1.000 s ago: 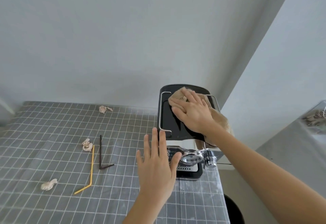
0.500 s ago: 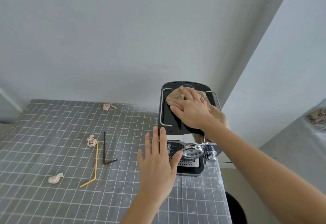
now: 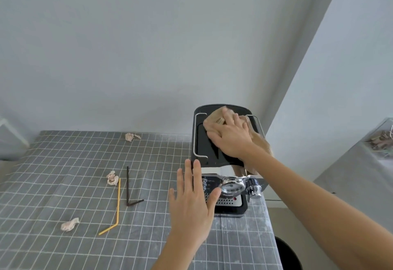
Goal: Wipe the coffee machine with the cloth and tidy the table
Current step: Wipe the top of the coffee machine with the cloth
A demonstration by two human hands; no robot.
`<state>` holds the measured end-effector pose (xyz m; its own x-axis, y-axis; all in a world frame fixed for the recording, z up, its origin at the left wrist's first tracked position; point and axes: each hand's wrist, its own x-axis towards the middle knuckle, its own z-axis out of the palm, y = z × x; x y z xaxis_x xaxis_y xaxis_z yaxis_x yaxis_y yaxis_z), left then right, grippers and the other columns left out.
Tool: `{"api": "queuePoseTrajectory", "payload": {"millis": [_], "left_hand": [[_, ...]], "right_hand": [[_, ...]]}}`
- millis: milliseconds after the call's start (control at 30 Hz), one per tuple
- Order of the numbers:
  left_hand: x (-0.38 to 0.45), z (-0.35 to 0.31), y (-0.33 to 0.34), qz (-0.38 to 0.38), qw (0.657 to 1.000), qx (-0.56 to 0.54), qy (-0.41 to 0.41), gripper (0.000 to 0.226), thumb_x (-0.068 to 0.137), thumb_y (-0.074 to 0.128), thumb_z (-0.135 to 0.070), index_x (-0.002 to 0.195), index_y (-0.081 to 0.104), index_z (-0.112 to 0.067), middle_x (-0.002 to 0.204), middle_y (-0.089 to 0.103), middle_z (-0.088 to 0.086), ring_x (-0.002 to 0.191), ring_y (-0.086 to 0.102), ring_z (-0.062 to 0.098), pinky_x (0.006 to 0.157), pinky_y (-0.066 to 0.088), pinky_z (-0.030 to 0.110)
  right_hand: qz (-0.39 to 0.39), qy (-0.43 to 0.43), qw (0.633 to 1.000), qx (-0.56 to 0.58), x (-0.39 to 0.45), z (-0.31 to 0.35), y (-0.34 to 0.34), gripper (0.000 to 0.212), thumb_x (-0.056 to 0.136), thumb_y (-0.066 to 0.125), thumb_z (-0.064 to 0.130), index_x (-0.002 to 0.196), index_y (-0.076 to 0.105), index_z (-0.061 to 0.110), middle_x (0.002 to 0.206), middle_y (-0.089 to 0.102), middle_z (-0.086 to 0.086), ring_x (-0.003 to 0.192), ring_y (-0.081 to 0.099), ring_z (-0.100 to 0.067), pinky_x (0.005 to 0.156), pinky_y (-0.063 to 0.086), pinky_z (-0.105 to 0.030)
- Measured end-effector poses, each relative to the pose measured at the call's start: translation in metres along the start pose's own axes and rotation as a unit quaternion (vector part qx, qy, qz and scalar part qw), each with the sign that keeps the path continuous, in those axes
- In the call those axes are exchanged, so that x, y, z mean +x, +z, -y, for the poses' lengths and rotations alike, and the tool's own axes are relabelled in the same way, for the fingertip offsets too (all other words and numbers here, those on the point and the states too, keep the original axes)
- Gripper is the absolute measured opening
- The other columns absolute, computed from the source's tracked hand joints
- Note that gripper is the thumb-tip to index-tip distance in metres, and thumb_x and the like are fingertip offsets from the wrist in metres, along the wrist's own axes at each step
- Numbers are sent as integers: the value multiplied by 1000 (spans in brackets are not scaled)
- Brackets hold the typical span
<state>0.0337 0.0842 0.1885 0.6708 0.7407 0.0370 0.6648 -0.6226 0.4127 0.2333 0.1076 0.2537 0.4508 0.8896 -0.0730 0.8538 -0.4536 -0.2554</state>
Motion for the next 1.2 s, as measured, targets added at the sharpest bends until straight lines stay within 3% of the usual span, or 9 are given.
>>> {"api": "queuePoseTrajectory", "payload": {"millis": [100,267,433,500,600,700,867,1067,1200], "left_hand": [[1,0,1,-3,1000,-1,4,83,80,-11,-76,148,-22,-30,155,-22,-7,150,-5,22,117,21,47],[6,-1,0,-2,1000,8,4,84,79,-9,-75,148,-22,-28,160,-17,-3,150,-7,23,116,20,48],[-2,1,3,1,1000,5,4,81,83,-3,-75,147,-23,-29,158,-17,-3,150,-2,24,115,24,49],[0,0,3,5,1000,1,5,79,85,1,-74,145,-26,-31,157,-20,-5,150,-5,23,116,22,47],[6,-3,0,0,1000,-4,6,80,85,3,-74,145,-27,-31,159,-19,-4,150,-7,22,117,21,48],[6,-2,1,-1,1000,-7,5,81,82,-2,-75,146,-25,-31,160,-16,-3,150,-5,23,116,21,48],[2,-2,2,2,1000,-14,4,82,79,-6,-76,143,-30,-32,158,-22,-5,150,-7,22,118,21,47],[0,1,2,-1,1000,-9,10,81,81,-2,-74,145,-27,-32,161,-15,-3,150,-4,21,116,21,45],[2,0,3,-4,1000,-14,14,80,80,-4,-75,143,-31,-32,160,-18,-3,150,-6,21,118,18,42]], "right_hand": [[30,-107,993,31,-18,-16,-5,36,98,42,49,132,50,56,164,10,11,152,-9,-21,122,-6,-51],[-7,-39,999,22,-6,-3,-4,39,99,35,54,136,45,57,165,9,12,152,-8,-24,120,-3,-50],[71,-115,988,80,-28,-15,-9,26,100,42,48,116,59,58,163,17,13,152,-8,-13,120,-10,-47],[58,-88,983,149,-32,-14,-12,37,104,29,48,134,49,51,163,18,11,151,-6,-8,122,-9,-43],[37,-59,995,67,-22,-6,-13,44,105,16,48,141,41,53,165,6,8,152,-12,-17,120,-9,-49],[123,-87,988,6,-21,-10,-18,41,100,18,59,141,24,65,164,-14,9,148,-27,-27,117,-14,-58],[234,-128,964,-12,-23,-21,-33,45,99,23,62,142,9,67,156,-36,13,140,-41,-29,115,-19,-58],[324,-130,936,47,-12,-28,-49,48,104,28,50,147,9,59,153,-41,11,136,-44,-29,113,-20,-62],[286,-129,949,18,-14,-21,-42,53,100,41,51,141,13,69,157,-35,9,139,-40,-32,114,-15,-62]]}}
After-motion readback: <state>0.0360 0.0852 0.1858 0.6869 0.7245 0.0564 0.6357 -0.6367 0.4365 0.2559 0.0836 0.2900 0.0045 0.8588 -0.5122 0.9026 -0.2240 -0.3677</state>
